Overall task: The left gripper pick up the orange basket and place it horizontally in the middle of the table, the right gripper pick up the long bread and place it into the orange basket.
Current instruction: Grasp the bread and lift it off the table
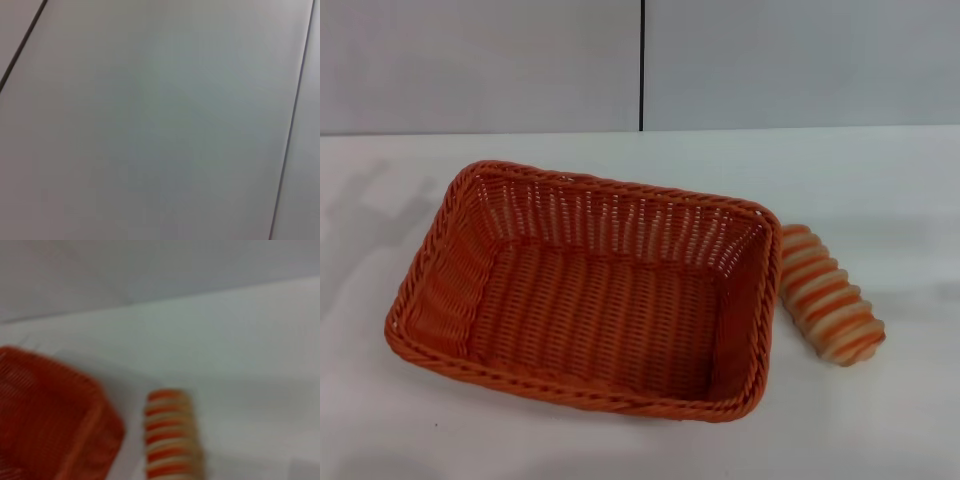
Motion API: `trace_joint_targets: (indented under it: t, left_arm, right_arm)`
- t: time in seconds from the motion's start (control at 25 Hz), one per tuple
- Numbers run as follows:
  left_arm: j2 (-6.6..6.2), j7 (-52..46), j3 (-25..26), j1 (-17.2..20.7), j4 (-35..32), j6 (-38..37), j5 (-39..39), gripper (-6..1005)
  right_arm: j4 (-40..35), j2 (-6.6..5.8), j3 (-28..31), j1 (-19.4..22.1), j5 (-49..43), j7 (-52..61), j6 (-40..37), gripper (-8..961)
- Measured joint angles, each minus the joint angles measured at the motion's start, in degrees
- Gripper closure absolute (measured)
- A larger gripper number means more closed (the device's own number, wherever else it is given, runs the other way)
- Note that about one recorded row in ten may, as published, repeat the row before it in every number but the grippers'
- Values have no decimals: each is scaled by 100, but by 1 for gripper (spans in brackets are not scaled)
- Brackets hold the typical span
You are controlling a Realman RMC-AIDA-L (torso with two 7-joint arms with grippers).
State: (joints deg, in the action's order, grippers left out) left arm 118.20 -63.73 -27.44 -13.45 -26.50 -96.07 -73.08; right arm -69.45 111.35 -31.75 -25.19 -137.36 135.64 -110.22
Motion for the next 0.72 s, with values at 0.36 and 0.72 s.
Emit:
trace_joint_targets:
  t: [0.36, 0.72]
  left_arm:
    - [-1, 204, -9, -90, 182, -42, 1, 212]
    - [-19, 261, 33, -125, 146, -3, 5, 213]
  right_arm:
    - [1449, 39, -56, -412, -152, 46, 208, 383]
    - [2088, 58, -197, -602, -336, 299, 657, 384]
